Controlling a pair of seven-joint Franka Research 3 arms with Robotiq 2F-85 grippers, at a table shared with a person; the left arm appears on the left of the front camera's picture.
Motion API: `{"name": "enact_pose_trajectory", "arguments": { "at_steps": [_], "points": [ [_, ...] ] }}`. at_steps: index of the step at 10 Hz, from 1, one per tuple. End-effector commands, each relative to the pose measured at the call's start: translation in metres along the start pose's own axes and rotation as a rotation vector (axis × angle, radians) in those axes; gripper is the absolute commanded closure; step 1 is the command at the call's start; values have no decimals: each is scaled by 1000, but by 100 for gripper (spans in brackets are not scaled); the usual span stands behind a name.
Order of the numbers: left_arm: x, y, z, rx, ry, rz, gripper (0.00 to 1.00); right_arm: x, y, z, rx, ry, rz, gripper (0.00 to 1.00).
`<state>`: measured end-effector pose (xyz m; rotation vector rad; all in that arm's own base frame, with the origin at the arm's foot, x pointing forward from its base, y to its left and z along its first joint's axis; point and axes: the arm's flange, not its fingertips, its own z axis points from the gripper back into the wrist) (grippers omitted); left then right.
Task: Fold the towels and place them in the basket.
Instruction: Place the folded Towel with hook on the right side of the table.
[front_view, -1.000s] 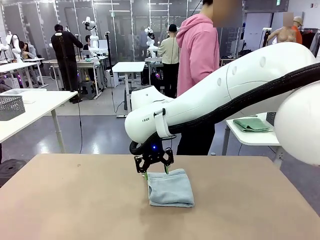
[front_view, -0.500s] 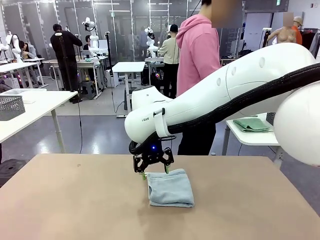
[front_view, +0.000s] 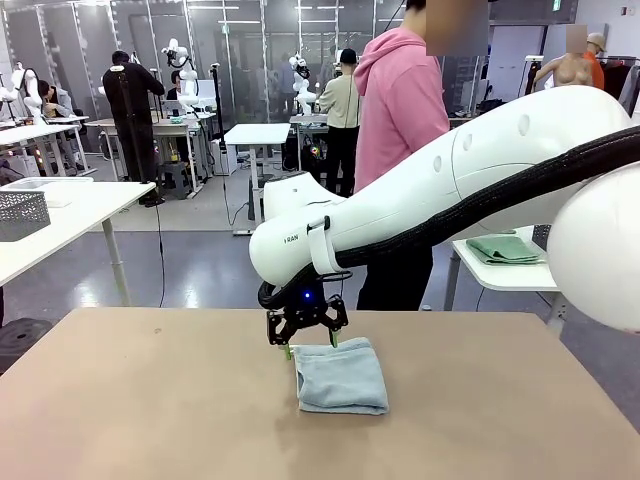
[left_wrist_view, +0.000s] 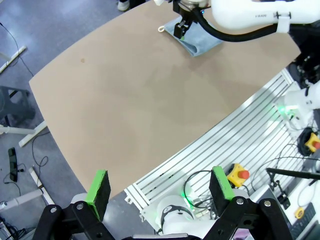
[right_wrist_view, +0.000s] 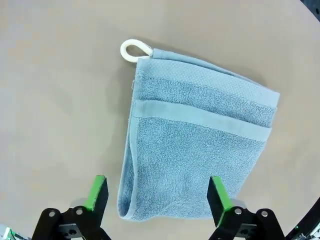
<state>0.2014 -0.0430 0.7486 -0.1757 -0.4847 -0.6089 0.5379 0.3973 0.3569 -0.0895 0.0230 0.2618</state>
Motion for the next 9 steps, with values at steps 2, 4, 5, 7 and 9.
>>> {"name": "enact_pose_trajectory", "arguments": {
  "at_steps": [2,4,5,7,9],
  "points": [
    [1,-1,1,6,1,-4,0,0,-1,1,-17,-2,7,0],
    [1,-1,1,6,1,-4,0,0,-1,1,-17,-2,7,0],
    [1,-1,1,6,1,-4,0,0,0,0,0,0,0,0],
    [1,-1,1,6,1,-4,0,-59,-41,34,131,-75,14,0],
    [1,-1,1,6,1,-4,0,-89,-100,30,267,-120,-62,0]
  ]
}}
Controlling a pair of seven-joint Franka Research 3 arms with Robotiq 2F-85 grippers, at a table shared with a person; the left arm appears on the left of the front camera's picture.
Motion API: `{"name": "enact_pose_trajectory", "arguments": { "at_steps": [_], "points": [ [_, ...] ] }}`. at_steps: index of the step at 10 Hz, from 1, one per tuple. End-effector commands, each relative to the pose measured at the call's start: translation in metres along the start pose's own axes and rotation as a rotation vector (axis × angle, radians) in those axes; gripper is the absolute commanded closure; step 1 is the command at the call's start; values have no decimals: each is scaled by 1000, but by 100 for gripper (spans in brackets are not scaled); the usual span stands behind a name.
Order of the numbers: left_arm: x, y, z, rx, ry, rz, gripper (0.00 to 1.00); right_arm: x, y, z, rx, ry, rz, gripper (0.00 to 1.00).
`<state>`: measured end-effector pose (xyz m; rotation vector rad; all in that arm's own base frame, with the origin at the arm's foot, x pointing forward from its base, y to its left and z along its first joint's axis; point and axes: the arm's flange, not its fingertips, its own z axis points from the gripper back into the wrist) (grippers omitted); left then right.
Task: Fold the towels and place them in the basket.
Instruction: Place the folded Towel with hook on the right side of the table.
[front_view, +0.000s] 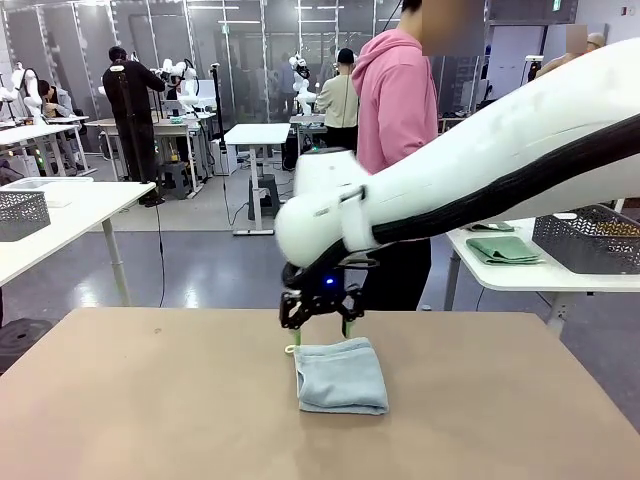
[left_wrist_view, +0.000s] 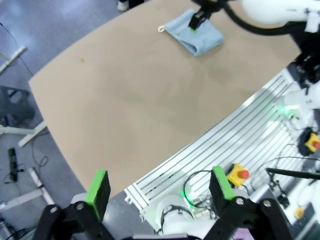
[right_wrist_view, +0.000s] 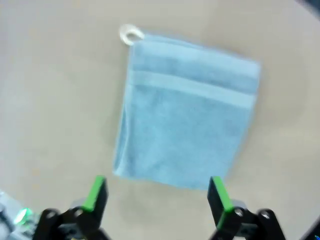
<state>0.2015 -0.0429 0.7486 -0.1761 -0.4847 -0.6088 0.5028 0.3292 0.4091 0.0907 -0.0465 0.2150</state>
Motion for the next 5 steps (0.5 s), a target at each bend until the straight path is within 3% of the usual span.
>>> {"name": "enact_pose_trajectory", "arguments": {
  "at_steps": [1,5],
  "points": [
    [1,-1,1,7,1,-4,0,-41,-73,-10,185,-50,-58,0],
    [1,-1,1,7,1,-4,0,-61,-164,-40,467,-116,-75,0]
  ]
}}
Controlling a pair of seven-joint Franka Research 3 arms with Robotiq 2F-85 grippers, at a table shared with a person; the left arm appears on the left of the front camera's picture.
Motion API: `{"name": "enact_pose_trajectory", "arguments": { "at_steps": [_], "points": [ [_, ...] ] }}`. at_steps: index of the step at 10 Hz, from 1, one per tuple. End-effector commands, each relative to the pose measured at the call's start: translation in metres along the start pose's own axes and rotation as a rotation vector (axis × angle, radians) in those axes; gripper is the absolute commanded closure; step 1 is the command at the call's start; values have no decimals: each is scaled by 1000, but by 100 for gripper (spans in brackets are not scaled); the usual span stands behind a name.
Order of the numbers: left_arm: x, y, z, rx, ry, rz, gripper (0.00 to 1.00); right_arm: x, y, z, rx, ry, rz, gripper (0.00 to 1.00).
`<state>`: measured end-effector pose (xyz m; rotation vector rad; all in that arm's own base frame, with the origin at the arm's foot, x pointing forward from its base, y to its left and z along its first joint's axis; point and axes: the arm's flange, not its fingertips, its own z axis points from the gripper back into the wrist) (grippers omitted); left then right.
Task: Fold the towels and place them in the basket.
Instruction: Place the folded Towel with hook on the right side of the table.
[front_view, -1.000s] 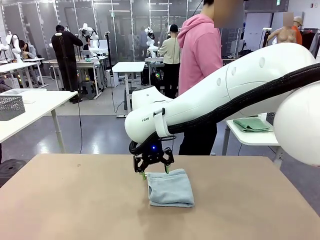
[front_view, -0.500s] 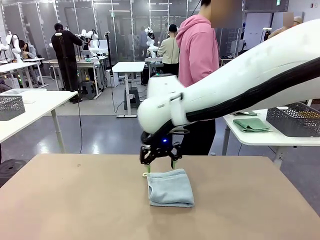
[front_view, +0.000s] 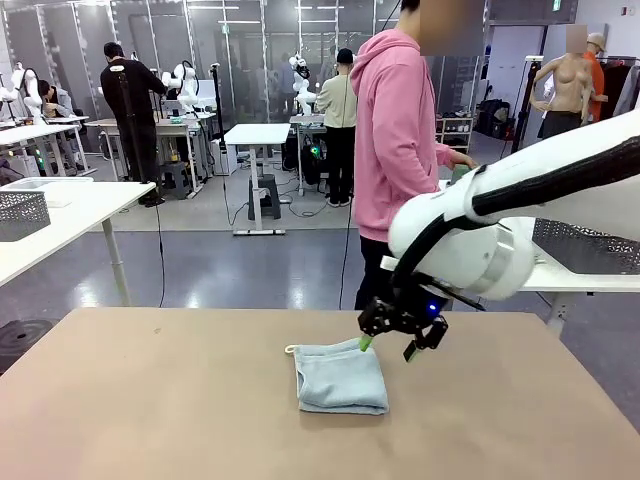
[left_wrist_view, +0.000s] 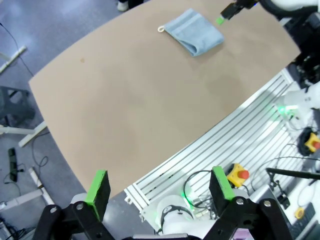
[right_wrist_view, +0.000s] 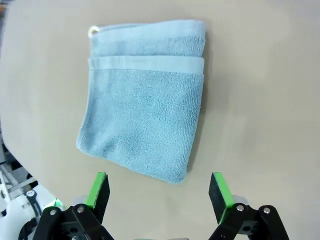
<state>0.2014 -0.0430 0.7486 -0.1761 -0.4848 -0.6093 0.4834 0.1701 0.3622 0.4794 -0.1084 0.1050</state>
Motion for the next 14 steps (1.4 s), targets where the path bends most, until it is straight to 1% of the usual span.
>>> {"name": "enact_pose_trajectory", "arguments": {
  "at_steps": [1,3,5,6,8,14],
  "points": [
    [1,-1,1,7,1,-4,0,-3,-32,-13,146,-9,37,0],
    [1,-1,1,7,1,-4,0,2,-58,-27,248,-30,11,0],
    [1,-1,1,7,1,-4,0,5,-72,-42,282,-44,-4,0],
    [1,-1,1,7,1,-4,0,6,-76,-49,312,-36,-11,0],
    [1,-1,1,7,1,-4,0,8,-75,-62,351,-24,-45,0],
    [1,-1,1,7,1,-4,0,11,-70,-88,391,-16,-116,0]
  ]
}}
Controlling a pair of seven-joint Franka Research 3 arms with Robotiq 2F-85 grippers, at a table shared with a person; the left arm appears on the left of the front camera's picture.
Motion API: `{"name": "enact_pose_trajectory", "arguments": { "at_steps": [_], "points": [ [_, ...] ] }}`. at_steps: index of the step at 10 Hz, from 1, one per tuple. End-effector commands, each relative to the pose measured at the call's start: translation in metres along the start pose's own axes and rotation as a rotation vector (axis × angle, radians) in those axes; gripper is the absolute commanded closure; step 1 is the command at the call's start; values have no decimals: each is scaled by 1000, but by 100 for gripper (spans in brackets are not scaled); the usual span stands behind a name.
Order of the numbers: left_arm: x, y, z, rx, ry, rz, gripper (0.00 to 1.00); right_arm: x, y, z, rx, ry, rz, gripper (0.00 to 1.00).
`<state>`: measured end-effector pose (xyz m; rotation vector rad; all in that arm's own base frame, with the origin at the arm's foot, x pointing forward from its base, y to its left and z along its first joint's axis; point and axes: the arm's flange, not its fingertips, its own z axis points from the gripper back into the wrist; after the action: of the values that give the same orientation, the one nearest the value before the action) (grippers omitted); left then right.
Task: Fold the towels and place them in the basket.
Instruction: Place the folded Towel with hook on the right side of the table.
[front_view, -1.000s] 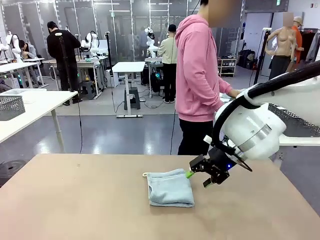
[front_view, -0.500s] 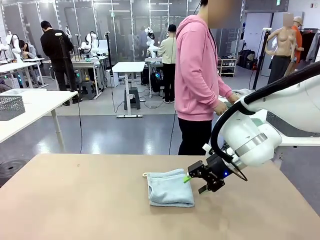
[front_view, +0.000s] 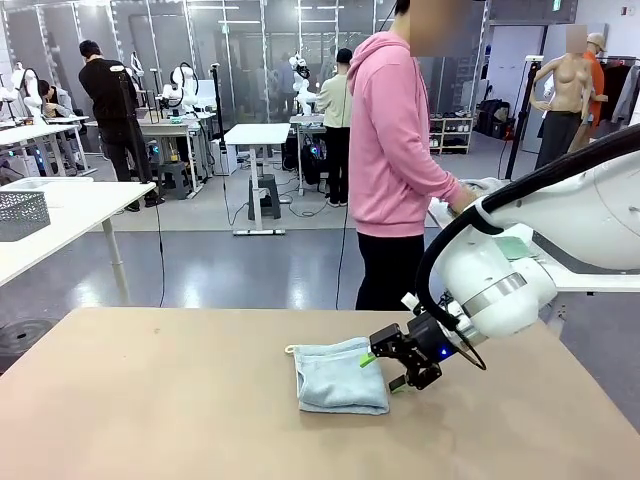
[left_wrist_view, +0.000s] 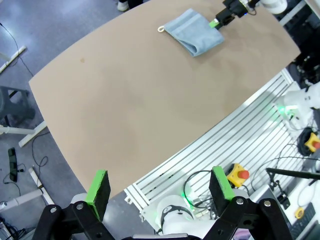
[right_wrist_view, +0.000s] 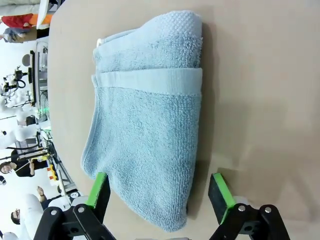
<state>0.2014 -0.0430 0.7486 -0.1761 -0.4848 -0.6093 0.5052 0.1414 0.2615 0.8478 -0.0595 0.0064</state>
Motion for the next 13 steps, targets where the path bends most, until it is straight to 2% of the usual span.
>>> {"name": "enact_pose_trajectory", "arguments": {
  "at_steps": [1,3,4,5,6,8,9,10,11,13],
  "points": [
    [1,-1,1,7,1,-4,0,6,1,-15,26,-15,2,0],
    [1,-1,1,7,1,-4,0,8,5,-22,24,-14,0,0],
    [1,-1,1,7,1,-4,0,10,7,-28,25,-17,18,49],
    [1,-1,1,7,1,-4,0,12,10,-33,14,-11,20,60],
    [1,-1,1,7,1,-4,0,12,11,-34,14,-13,19,100],
    [1,-1,1,7,1,-4,0,14,15,-36,24,-26,9,100],
    [1,-1,1,7,1,-4,0,15,21,-38,9,-23,9,87],
    [1,-1,1,7,1,-4,0,15,25,-39,-5,-21,7,97],
    [1,-1,1,7,1,-4,0,15,28,-41,-24,-18,0,100],
    [1,-1,1,7,1,-4,0,13,28,-41,-33,-15,-28,100]
  ]
}}
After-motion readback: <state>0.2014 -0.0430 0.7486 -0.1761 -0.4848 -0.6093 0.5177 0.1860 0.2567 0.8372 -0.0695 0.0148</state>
